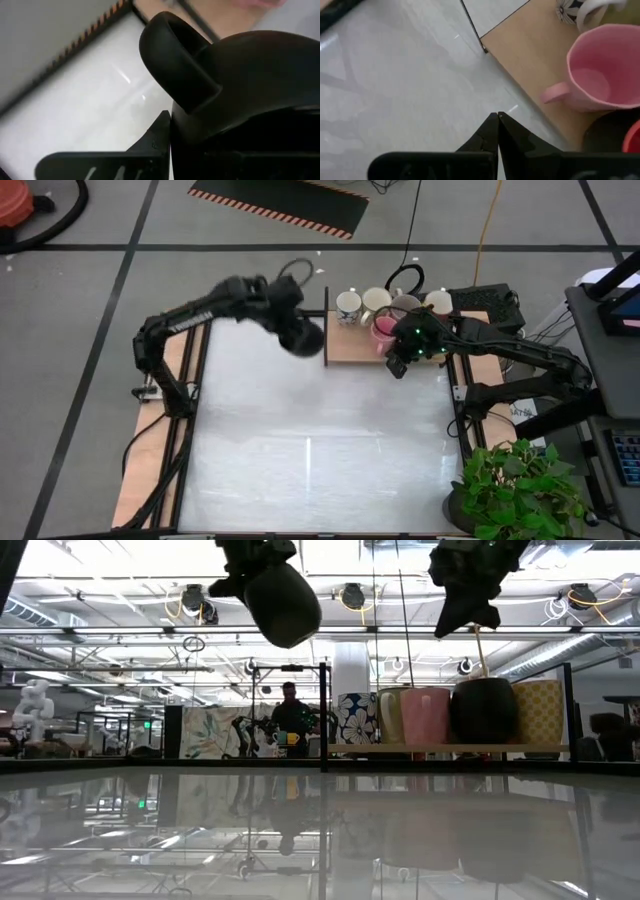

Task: Place coffee mugs
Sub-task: Put the black mug on the shelf

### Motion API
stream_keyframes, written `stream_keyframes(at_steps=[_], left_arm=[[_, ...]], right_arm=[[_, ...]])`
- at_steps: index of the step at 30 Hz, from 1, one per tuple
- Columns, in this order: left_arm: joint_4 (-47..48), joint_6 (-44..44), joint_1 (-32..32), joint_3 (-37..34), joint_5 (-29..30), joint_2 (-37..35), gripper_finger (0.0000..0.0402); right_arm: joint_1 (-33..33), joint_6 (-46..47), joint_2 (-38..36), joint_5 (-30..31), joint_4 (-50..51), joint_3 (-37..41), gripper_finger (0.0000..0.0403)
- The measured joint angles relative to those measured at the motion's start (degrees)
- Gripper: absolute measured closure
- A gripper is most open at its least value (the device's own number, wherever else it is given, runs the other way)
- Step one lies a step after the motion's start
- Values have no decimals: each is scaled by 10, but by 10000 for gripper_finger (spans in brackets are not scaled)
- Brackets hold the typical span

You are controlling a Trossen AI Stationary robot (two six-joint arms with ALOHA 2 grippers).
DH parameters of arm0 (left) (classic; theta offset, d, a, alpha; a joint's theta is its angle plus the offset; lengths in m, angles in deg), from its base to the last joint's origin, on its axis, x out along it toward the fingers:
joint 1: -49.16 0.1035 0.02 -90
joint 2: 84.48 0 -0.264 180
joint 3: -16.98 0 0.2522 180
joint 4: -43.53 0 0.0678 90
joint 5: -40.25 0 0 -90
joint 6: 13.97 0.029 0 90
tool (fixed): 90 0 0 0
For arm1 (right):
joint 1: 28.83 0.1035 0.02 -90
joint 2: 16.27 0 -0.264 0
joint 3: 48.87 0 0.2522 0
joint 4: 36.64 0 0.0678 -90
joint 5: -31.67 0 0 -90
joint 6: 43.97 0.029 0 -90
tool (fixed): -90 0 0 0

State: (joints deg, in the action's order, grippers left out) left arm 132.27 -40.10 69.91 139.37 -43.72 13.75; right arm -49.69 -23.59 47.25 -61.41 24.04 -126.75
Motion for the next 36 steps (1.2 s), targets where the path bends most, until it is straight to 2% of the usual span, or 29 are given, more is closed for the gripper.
stream_keyframes(at_steps=[5,8,12,19,21,24,29,36], left_arm=[[28,127,43,111,-17,47,382],[39,178,48,186,-17,90,382],[43,232,40,266,-27,146,382],[57,325,12,255,-65,194,382],[71,379,1,255,-57,206,382],[67,427,-18,255,-11,218,382],[14,423,-39,256,8,222,382],[-46,407,-73,256,-50,222,382]], right_arm=[[0,56,0,7,-25,0,403],[0,112,0,30,-55,0,403],[4,197,0,31,-110,0,403],[65,268,0,96,-159,0,403],[84,287,0,112,-156,0,403],[113,314,-3,135,-155,0,403],[151,341,-3,153,-154,0,403],[169,344,-3,154,-143,0,403]])
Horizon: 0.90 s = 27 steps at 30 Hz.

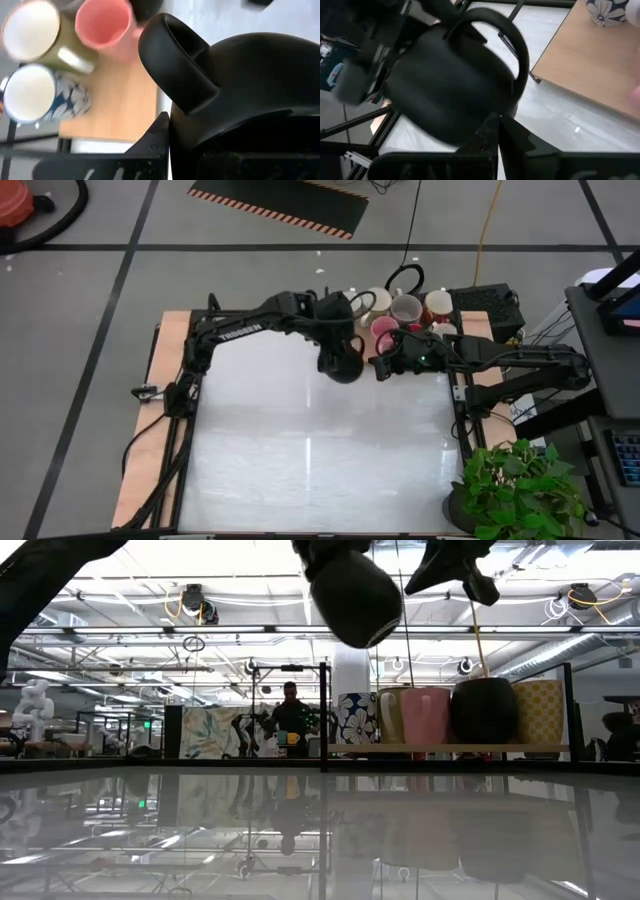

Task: Place coffee mugs
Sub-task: Put the black mug on the shelf

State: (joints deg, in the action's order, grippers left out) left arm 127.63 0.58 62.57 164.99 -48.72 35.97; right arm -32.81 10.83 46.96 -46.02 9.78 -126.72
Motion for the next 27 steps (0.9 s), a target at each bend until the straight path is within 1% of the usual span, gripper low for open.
stream_keyframes(at_steps=[2,4,8,12,15,18,22,25,27], left_arm=[[-21,-1,-7,0,0,7,382],[-62,-1,-8,1,4,23,382],[-123,-1,-10,-1,44,55,382],[-147,2,-8,0,71,65,382],[-143,3,-2,0,76,74,382],[-150,0,9,-1,94,84,382],[-128,-6,21,-1,136,91,382],[-93,-23,30,-1,157,92,382],[-100,-38,36,-1,168,92,379]], right_arm=[[0,-5,-2,-1,2,0,403],[0,-14,-11,-2,7,0,403],[0,-15,-59,1,10,1,403],[2,-15,-121,43,10,1,403],[7,-18,-160,81,10,0,403],[12,-23,-188,102,10,0,403],[15,-29,-205,104,10,0,403],[15,-32,-206,100,10,0,403],[15,-36,-201,91,10,0,403]])
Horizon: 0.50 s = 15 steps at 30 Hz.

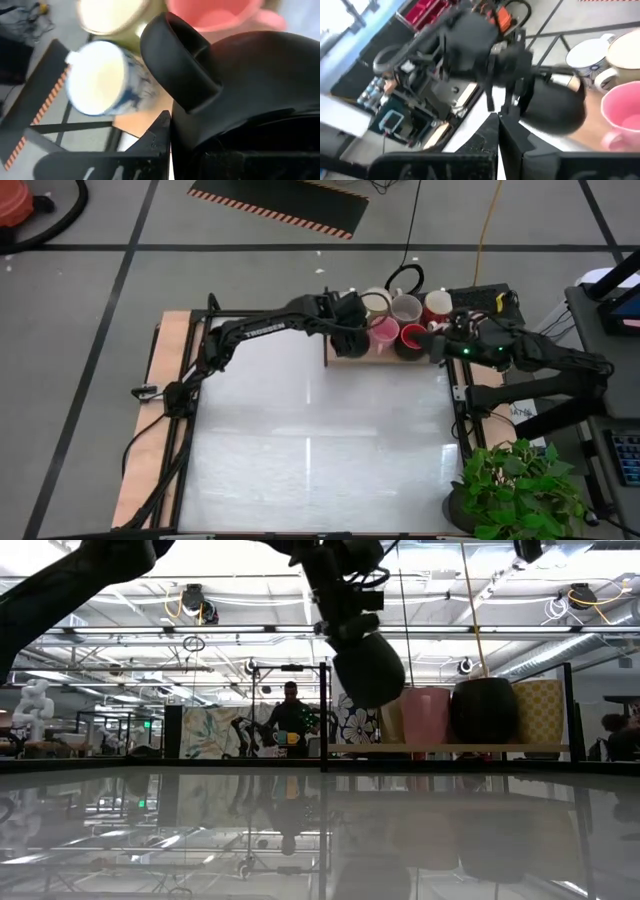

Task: Place coffee mugs
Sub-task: Put the black mug on the shelf

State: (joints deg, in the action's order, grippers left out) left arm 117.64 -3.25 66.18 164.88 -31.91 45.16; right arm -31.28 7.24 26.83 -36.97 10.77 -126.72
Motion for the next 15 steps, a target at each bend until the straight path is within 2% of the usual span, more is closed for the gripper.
stream_keyframes(at_steps=[4,15], left_arm=[[-3,-9,14,0,30,0,368],[-18,-20,36,-8,30,19,362]], right_arm=[[1,-9,10,-37,0,0,403],[22,-31,23,-111,-2,0,403]])
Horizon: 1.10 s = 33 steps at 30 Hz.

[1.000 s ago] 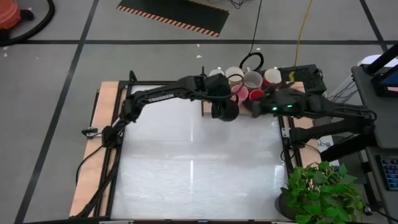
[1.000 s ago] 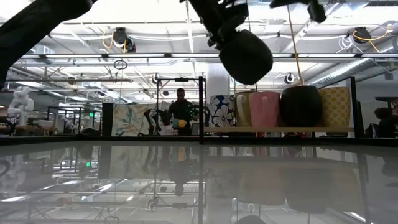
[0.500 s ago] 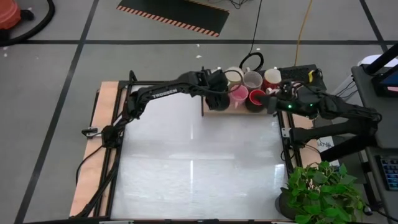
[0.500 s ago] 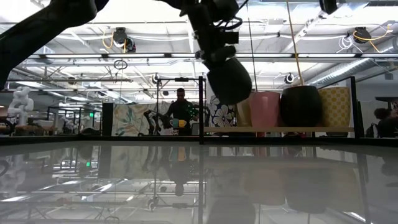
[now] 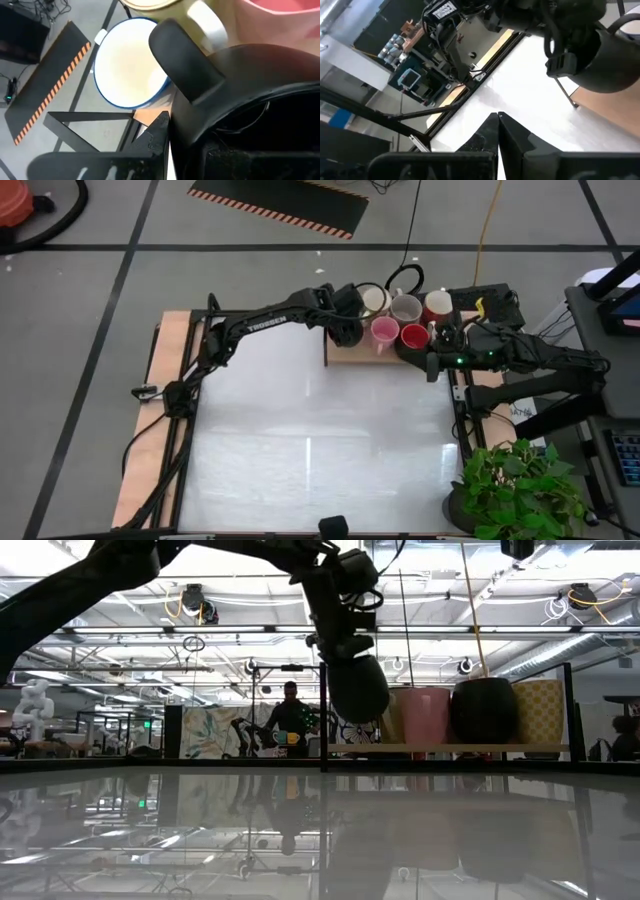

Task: Place coffee mugs
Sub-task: Put the black mug on the shelf

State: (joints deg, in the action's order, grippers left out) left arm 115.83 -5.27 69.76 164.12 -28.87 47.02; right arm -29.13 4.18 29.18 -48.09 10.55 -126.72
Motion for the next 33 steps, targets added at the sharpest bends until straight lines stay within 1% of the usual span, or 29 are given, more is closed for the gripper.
stream_keyframes(at_steps=[8,15,18,22,27,29,33], left_arm=[[-4,-22,-2,0,0,7,360],[-3,-29,-3,0,0,8,357],[-4,-34,-1,0,-1,9,341],[1,-44,0,0,0,18,306],[-3,-48,-4,0,5,25,265],[-14,-48,-8,0,12,25,257],[-20,-48,-13,0,28,22,254]], right_arm=[[1,-38,-1,0,0,0,403],[1,-52,-2,0,0,0,403],[1,-55,-3,-6,0,0,403],[1,-58,-8,-30,0,0,403],[1,-55,-20,-31,-2,0,403],[1,-54,-23,-31,-2,0,403],[1,-54,-28,-31,-2,0,403]])
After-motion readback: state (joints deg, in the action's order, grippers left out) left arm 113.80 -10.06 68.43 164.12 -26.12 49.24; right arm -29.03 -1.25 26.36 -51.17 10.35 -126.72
